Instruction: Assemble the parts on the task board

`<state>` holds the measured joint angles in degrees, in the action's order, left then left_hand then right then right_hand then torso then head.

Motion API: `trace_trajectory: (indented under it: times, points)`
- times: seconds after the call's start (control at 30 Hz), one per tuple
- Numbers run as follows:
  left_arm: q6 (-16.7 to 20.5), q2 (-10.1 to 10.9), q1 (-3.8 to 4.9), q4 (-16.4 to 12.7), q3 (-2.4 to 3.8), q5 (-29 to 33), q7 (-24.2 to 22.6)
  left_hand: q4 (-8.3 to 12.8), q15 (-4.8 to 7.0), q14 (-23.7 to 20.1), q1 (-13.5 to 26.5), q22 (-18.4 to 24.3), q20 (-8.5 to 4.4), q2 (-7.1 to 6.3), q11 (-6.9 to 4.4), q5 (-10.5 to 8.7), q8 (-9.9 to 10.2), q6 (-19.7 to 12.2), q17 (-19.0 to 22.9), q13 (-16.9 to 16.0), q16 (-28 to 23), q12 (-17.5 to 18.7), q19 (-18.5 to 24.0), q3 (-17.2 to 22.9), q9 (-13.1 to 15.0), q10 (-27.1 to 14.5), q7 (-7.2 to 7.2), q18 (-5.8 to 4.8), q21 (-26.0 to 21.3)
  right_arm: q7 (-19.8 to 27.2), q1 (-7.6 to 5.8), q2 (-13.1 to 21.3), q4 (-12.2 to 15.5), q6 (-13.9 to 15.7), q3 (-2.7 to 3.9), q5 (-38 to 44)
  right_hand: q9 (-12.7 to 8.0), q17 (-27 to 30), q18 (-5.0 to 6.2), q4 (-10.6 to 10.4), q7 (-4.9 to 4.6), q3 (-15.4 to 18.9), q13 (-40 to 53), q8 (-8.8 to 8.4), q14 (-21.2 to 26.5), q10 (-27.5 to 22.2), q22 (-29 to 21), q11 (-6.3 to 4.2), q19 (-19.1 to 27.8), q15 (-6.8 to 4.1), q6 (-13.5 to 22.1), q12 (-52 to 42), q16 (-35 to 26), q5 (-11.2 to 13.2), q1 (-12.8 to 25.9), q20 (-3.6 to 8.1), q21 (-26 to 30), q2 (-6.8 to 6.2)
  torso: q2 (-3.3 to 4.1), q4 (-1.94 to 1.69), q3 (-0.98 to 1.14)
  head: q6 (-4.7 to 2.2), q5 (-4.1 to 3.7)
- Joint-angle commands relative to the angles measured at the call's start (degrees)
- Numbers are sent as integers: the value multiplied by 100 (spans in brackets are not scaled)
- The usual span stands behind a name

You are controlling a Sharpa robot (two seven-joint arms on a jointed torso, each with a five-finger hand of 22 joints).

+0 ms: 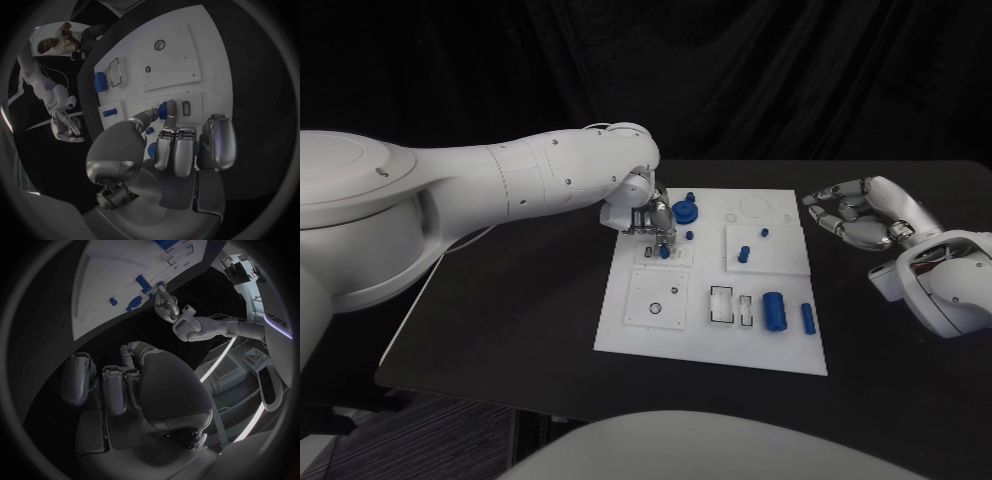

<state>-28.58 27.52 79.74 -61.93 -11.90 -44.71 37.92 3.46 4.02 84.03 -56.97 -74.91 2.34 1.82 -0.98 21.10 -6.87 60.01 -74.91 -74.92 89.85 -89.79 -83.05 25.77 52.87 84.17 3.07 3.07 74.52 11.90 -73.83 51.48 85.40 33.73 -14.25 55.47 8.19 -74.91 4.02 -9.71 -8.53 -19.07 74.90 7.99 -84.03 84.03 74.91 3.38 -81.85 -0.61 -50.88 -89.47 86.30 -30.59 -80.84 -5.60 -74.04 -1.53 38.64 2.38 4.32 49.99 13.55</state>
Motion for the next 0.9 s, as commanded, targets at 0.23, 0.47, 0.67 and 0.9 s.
trace_trajectory:
  times: [0.23, 0.47, 0.67, 0.9]
  points:
    - [843, 239, -54, -387, -18, -2, -164, 744, 77, 597, 288, -1054, -62, -64, -88, 199, -288, 62, -1509, -1508, 15, -21, -44, 952, 458, 583, -66, 36, 67, -132, 11, 9, -2, -46, 5, 5, -9, -1115, 32, 5, -2, -38, 1333, -16, -452, 411, 656, 35, 44, 13, 8, 41, -31, -24, 70, 1, 52, -2, 0, -11, -1, 1, -27]
    - [1512, 557, -57, -849, -19, -2, -295, 825, 102, 597, 382, -1060, -86, -82, -115, 220, -416, 92, -1509, -1508, 15, -21, -61, 1117, 670, 583, -93, 32, 85, -134, 12, 22, -5, -51, 4, 5, -9, -1109, 34, 8, -2, -41, 1332, -16, -449, 409, 652, 35, 50, 13, 7, 42, -36, -25, 70, 0, 62, -3, 6, -8, -4, 1, -34]
    - [2240, 896, -57, -1317, -19, -2, -533, 837, 115, 597, 428, -1039, -99, -93, -130, 193, -497, 102, -1509, -1508, 15, -21, -37, 1182, 791, 583, -112, 47, 17, -135, 12, 59, 6, -39, 4, 5, -9, -1109, 34, 8, -2, -41, 1332, -16, -449, 409, 652, 35, 50, 13, 7, 42, -36, -25, 70, 0, 62, -3, 4, -15, -4, 1, -58]
    - [3202, 1390, -71, -1943, -20, -328, -962, 811, 129, 597, 461, -1030, -111, -100, -148, 210, -586, 115, -1509, -1508, 15, -21, -28, 1229, 910, 583, -132, 53, -13, -126, 11, 106, 34, -8, 4, 5, -8, -1108, 34, 12, -2, -43, 1331, -14, -448, 408, 652, 35, 51, 13, 4, 43, -38, -25, 72, 0, 63, -6, 3, -17, -4, 1, -104]
